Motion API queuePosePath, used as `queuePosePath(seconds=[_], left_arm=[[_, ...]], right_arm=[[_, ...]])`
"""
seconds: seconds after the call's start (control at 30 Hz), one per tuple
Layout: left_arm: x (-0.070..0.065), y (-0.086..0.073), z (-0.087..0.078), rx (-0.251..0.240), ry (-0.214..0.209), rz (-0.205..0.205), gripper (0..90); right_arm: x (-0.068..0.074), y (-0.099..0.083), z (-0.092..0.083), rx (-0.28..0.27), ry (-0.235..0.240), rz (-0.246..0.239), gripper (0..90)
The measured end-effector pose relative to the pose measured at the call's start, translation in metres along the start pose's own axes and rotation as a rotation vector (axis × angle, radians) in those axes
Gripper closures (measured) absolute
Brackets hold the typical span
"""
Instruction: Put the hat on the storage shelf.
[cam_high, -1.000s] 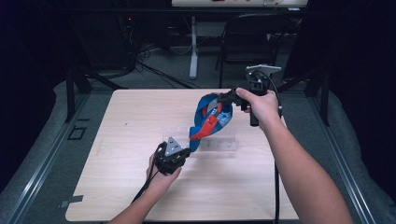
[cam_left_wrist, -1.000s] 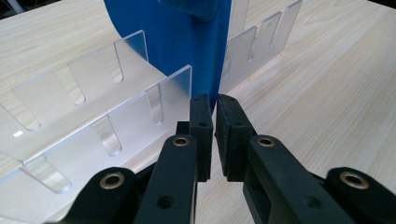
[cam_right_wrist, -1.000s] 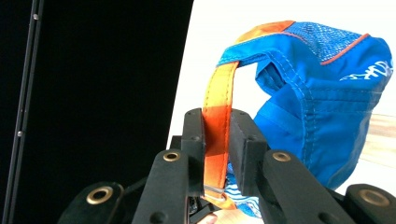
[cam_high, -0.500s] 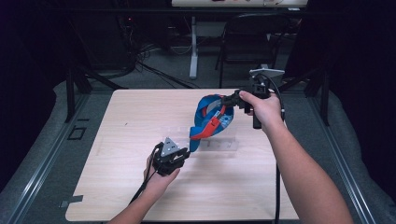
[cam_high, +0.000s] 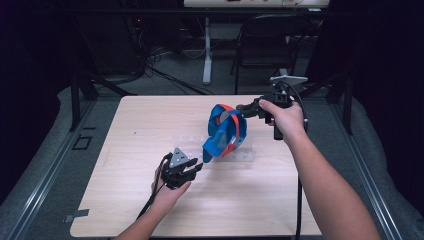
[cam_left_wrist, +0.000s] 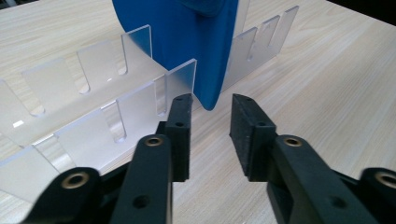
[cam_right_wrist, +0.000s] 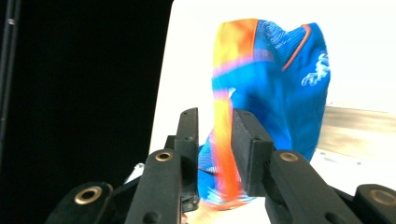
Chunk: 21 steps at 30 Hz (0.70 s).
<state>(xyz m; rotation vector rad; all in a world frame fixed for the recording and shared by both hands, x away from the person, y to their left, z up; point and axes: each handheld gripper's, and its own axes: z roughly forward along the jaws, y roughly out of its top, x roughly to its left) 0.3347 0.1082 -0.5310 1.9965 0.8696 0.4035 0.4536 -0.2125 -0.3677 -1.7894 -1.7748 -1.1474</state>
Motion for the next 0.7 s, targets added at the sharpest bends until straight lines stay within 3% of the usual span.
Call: queuePosePath(seconds=[0.2, 0.23, 0.3, 0.57, 0.7], left_arm=[[0.006, -0.004, -0.007, 0.001, 0.008, -0.007, 54.3], [0.006, -0.005, -0.009, 0.0, 0.007, -0.011, 52.8], [0.009, -0.007, -0.012, 0.001, 0.012, -0.014, 51.7], [0.018, -0.015, -0.019, 0.005, 0.023, -0.05, 50.5], [0.018, -0.015, -0.021, -0.004, 0.02, -0.045, 49.6]], right_arm=[[-0.009, -0.008, -0.004, -0.012, -0.048, -0.011, 64.0], [-0.011, -0.011, -0.005, 0.0, -0.08, -0.025, 62.1], [-0.015, -0.017, -0.006, -0.01, -0.11, -0.053, 61.3], [-0.03, -0.034, -0.015, -0.013, -0.117, -0.058, 59.9], [-0.036, -0.048, -0.022, -0.029, -0.167, -0.099, 59.0]])
